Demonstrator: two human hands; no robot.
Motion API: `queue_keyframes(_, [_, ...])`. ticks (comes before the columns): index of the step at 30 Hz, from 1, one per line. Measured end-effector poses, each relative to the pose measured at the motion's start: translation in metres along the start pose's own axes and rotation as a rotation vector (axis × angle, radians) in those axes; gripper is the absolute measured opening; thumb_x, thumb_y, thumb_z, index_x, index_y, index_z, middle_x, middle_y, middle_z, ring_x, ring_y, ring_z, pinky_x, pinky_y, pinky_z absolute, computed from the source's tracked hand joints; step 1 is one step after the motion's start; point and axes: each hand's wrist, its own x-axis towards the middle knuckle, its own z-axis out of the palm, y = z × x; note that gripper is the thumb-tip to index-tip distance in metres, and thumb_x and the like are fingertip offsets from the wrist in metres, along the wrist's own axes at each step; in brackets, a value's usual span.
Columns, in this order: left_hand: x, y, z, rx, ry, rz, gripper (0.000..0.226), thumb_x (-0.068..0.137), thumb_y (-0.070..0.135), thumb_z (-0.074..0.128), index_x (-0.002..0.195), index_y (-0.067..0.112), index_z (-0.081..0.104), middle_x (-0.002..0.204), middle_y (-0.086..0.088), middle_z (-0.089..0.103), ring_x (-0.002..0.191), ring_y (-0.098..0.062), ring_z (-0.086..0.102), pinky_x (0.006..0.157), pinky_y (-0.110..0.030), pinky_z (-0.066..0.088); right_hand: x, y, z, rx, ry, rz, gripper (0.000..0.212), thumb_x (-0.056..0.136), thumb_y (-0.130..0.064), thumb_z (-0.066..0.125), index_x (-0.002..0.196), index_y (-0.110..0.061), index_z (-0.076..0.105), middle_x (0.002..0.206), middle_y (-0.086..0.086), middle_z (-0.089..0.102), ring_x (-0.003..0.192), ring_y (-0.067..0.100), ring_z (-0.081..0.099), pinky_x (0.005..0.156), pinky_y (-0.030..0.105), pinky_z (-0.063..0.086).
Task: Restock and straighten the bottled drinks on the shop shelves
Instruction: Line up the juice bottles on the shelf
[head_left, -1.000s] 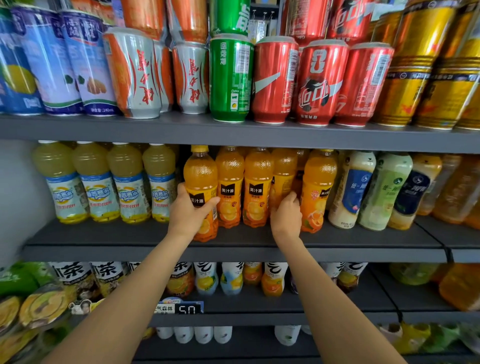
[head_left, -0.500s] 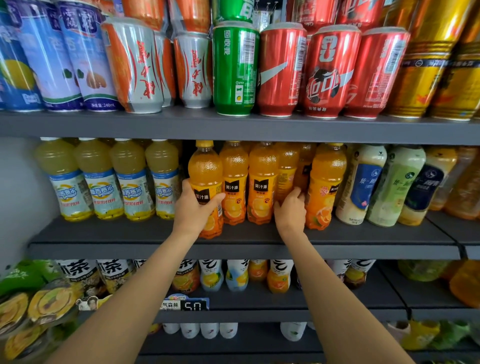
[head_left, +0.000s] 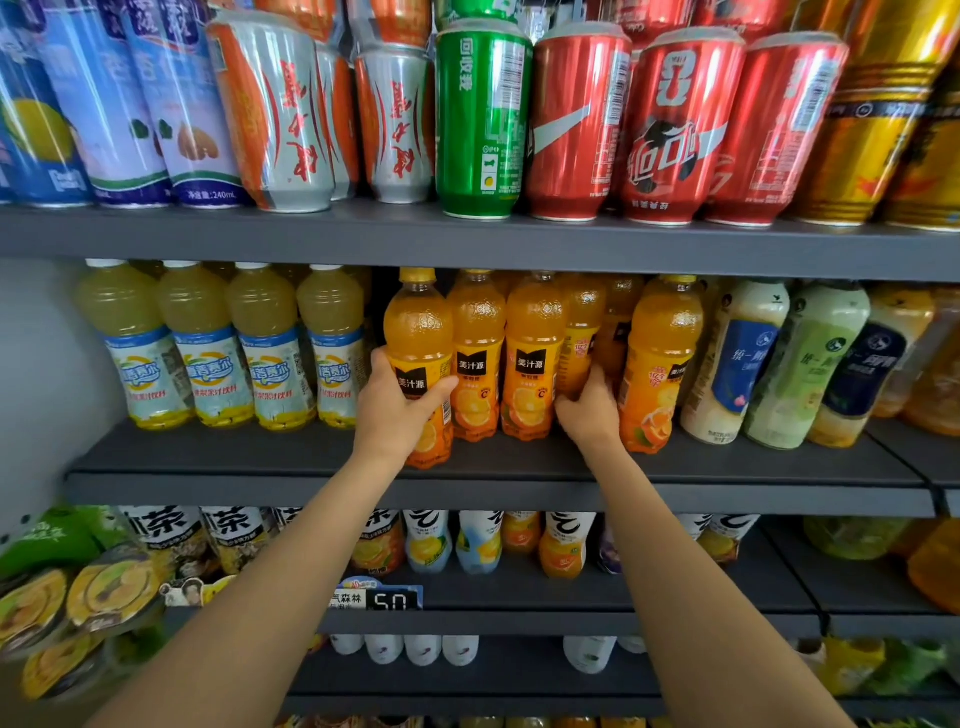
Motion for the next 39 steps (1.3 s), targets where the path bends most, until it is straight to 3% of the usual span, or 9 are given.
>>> queue_keyframes(5, [0.000,-0.002,-0.001,0.005,0.000,0.005,0.065,0.078,0.030,0.071,0.129,0.007,0.036,0.128,-0.010,0.054,0.119,-0.025,0.050,0.093,-0.031,0.040,0.001,0.000,0.002,0.070,0.063,0.017,0.054,0.087,-0.012,0.060,0.134,-0.008,0.034,0.132,0.017,0.050,0.121,0.036,0.048,0.101,0.044,0.041])
queue_keyframes(10, [0.000,-0.001,-0.001,0.002,0.000,-0.005,0.066,0.078,0.031,0.071,0.130,0.008,0.036,0.128,-0.010,0.053,0.120,-0.025,0.049,0.094,-0.032,0.040,0.001,-0.001,0.009,0.066,0.138,0.007,0.053,0.084,-0.018,0.064,0.128,-0.008,0.035,0.124,0.020,0.053,0.103,0.041,0.060,0.085,0.050,0.052])
queue_keyframes(14, [-0.001,0.000,0.001,0.005,0.012,-0.008,0.065,0.078,0.031,0.071,0.129,0.008,0.036,0.128,-0.009,0.053,0.120,-0.025,0.049,0.095,-0.033,0.040,0.002,0.004,0.008,0.037,0.067,-0.016,0.048,0.091,-0.010,0.053,0.134,-0.008,0.032,0.120,0.018,0.056,0.082,0.036,0.067,0.050,0.023,0.051])
queue_keyframes(16, [-0.001,0.000,0.001,0.010,0.017,-0.008,0.065,0.079,0.031,0.071,0.129,0.008,0.036,0.128,-0.009,0.053,0.120,-0.025,0.050,0.094,-0.032,0.040,0.001,0.003,0.010,0.048,0.116,-0.003,0.048,0.089,-0.005,0.054,0.132,-0.006,0.034,0.124,0.020,0.054,0.097,0.038,0.063,0.069,0.035,0.056])
queue_keyframes(19, [-0.002,0.000,0.001,0.002,0.010,-0.012,0.065,0.079,0.031,0.071,0.129,0.009,0.036,0.129,-0.009,0.053,0.121,-0.025,0.049,0.095,-0.033,0.040,0.000,-0.002,0.012,0.059,0.207,0.022,0.051,0.084,-0.006,0.062,0.129,-0.004,0.037,0.128,0.021,0.051,0.116,0.039,0.052,0.096,0.048,0.046])
queue_keyframes(29, [-0.003,0.003,-0.001,0.010,0.007,-0.019,0.066,0.080,0.030,0.070,0.131,0.008,0.035,0.130,-0.010,0.052,0.122,-0.025,0.048,0.094,-0.031,0.039,-0.022,-0.007,0.003,-0.055,0.184,-0.076,0.045,0.088,-0.001,0.053,0.129,0.002,0.036,0.131,0.022,0.045,0.120,0.038,0.046,0.095,0.040,0.040])
queue_keyframes(32, [-0.005,0.005,-0.001,0.024,0.014,-0.019,0.065,0.080,0.030,0.070,0.130,0.007,0.035,0.130,-0.011,0.052,0.121,-0.026,0.048,0.092,-0.029,0.038,-0.044,-0.002,-0.011,-0.067,0.460,-0.314,0.040,0.084,0.001,0.055,0.122,0.004,0.045,0.122,0.021,0.046,0.112,0.036,0.047,0.090,0.040,0.042])
queue_keyframes(35, [-0.007,0.009,-0.002,0.048,0.022,-0.029,0.065,0.080,0.030,0.070,0.129,0.006,0.035,0.130,-0.012,0.052,0.121,-0.027,0.048,0.092,-0.030,0.038,-0.045,0.003,-0.035,-0.021,0.724,-0.156,0.058,0.079,-0.012,0.067,0.129,0.003,0.041,0.130,0.022,0.039,0.119,0.036,0.039,0.099,0.044,0.035])
queue_keyframes(39, [-0.006,0.011,-0.004,0.064,0.011,-0.066,0.067,0.079,0.032,0.070,0.130,0.006,0.035,0.130,-0.013,0.052,0.121,-0.030,0.048,0.097,-0.038,0.040,-0.025,0.018,-0.053,0.072,0.371,0.163,0.074,0.074,-0.030,0.076,0.129,-0.002,0.035,0.134,0.020,0.042,0.124,0.037,0.041,0.101,0.048,0.036])
